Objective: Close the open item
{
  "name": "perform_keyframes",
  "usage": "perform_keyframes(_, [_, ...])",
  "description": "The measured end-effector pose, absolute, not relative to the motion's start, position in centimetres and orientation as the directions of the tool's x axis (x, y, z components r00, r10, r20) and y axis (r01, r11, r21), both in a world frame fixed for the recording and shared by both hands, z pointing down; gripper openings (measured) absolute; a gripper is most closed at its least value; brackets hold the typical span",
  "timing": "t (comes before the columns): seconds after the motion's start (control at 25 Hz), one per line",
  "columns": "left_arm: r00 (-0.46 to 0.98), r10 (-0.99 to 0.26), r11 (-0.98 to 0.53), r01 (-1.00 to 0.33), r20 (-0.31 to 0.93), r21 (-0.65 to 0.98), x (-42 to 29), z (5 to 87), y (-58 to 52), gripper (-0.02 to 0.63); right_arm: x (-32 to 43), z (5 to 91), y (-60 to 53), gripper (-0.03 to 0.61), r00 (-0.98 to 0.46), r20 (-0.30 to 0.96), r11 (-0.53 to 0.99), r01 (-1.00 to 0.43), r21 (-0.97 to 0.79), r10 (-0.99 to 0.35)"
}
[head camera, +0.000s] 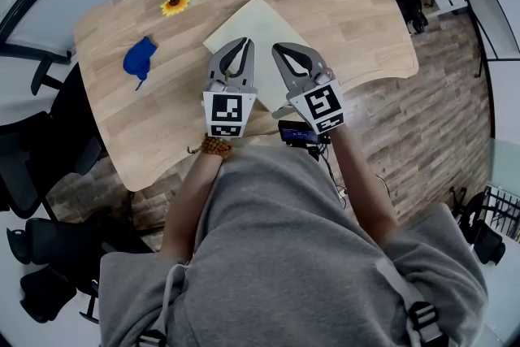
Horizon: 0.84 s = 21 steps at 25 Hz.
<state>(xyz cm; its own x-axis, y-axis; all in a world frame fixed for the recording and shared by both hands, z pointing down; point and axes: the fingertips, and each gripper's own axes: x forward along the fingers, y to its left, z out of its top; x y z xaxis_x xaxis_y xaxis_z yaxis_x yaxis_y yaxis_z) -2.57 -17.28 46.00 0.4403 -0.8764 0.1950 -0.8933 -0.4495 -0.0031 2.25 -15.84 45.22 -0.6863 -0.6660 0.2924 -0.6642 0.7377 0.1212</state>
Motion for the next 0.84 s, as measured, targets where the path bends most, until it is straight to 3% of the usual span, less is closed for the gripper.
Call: perform_keyframes(0.84, [0.399, -0.880, -0.408, -0.913, 0.258, 0.021, -4.8, 48.5, -16.1, 0.022, 3.6, 48.4, -15.2, 0.012, -0.673, 0.373, 0.758, -0.633, 0.155, -0.638])
